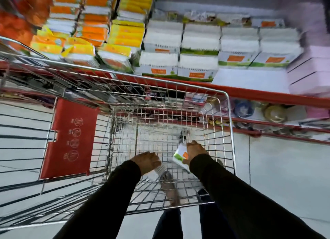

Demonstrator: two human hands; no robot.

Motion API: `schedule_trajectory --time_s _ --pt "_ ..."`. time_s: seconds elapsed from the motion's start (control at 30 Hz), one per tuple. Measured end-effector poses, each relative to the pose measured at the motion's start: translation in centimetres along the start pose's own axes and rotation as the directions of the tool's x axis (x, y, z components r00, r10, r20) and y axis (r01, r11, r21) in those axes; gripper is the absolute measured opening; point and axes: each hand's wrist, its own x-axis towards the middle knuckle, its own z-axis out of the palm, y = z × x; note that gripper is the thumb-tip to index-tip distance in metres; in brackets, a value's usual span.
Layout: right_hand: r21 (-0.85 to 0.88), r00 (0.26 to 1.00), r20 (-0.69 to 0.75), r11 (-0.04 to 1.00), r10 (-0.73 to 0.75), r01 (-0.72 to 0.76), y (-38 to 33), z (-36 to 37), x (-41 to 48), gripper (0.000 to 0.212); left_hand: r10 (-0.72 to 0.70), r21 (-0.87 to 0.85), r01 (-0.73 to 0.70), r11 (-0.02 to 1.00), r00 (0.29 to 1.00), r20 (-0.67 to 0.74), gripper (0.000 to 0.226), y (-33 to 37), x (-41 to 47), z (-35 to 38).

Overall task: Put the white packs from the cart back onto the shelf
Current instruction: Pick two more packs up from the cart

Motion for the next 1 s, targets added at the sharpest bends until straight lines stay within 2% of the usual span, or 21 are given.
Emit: schedule_trajectory --time_s 0.07,0.2,0.27,0.43,0.53,0.63,0.8,1.0 --pt "0.009 1.0 0.008 1.0 0.018 -0.018 0.3 0.6 0.9 0.077 0.034 0.032 -0.034 0.999 0.999 0.006 0.04 0.3 0.5 1.5" --pt "0.078 0.999 0.023 0.996 0.032 -0.034 1.1 1.3 1.8 0.087 -0.059 -0.176 0.067 0.982 0.997 0.05 0.054 0.3 1.1 0.9" --pt "0.139 0.999 0.036 0.99 0.027 -0.032 1.3 1.2 2.0 0.094 -0.13 -0.308 0.136 0.941 0.991 0.042 0.058 -0.3 2.0 0.0" --pt "0.078 0.995 0.097 0.996 -0.039 0.031 0.9 0.0 1.9 0.098 -0.206 -0.324 0.23 0.917 0.973 0.107 0.055 -0.9 3.7 -1.8" --pt "0.017 0.997 0.064 0.999 -0.036 0.035 0.6 -0.4 1.6 0.087 -0.231 -0.391 0.269 0.88 0.963 0.142 0.052 -1.5 4.1 -2.0" --pt "-0.028 0.999 0.017 0.999 -0.035 0.035 0.5 -1.0 1.1 0.066 -0.27 -0.467 0.328 0.821 0.944 0.188 0.056 -2.0 3.5 -2.9" --pt "-0.091 0.992 -0.115 0.995 -0.057 0.046 0.2 -3.7 -1.3 0.038 -0.376 -0.444 0.38 0.811 0.921 0.103 0.06 -1.9 1.1 -5.9" --pt "-0.106 0.965 -0.23 0.989 -0.122 0.099 -0.5 -9.0 -6.7 0.036 -0.461 -0.404 0.424 0.811 0.887 0.004 0.051 -1.2 -3.5 -12.0"
